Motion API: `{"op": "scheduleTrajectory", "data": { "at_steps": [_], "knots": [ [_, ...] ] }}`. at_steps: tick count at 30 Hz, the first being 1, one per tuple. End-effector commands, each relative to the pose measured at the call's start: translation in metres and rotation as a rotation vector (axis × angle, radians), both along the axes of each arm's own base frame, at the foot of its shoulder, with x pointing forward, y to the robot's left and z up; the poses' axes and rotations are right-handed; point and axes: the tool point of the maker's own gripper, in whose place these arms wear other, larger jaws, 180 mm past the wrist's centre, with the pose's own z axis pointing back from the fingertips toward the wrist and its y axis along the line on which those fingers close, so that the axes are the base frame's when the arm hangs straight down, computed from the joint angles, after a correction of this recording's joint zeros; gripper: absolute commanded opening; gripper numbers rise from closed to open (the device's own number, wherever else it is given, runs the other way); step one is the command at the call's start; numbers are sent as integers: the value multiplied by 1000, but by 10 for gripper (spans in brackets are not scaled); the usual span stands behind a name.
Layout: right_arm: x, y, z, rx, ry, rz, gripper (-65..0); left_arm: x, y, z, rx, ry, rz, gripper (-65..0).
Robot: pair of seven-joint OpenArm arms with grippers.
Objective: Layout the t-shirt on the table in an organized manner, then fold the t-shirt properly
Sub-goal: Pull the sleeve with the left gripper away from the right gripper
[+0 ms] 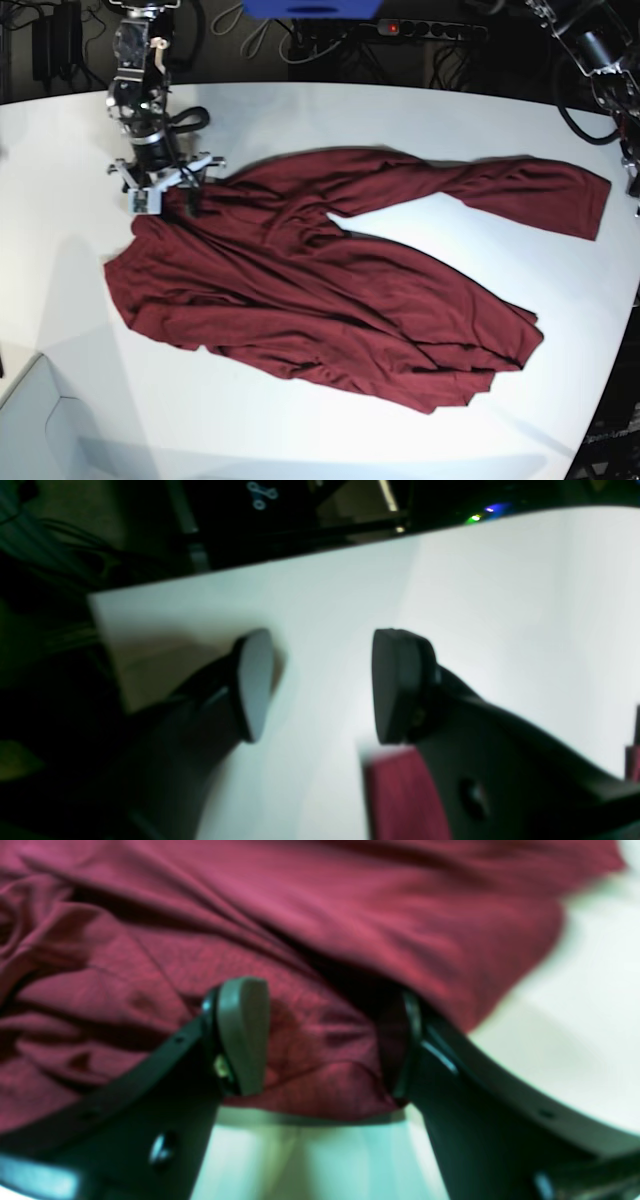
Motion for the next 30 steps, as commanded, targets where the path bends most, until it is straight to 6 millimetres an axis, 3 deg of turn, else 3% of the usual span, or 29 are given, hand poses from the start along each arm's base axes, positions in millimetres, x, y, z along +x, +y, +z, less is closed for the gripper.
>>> {"op": "scheduleTrajectory", "data": {
  "at_steps": [1,5,12,22,30],
  "knots": [
    [-6,-10,-8,-26,66,-23,-311,8,6,17,39,-31,-11,-335],
    [-3,-25,5,-49,35,-49,-311,-3,0,23,55,-9,-46,-335],
    [-4,-23,17,-54,8,-49,-311,18,-47,36,128,24,-250,-333],
    [-4,-14,18,-32,0,-53,-311,17,-85,-7,65,124,-360,-333],
    [-4,-14,18,-32,0,-53,-311,20,-102,-17,42,137,-400,-335]
  ]
}}
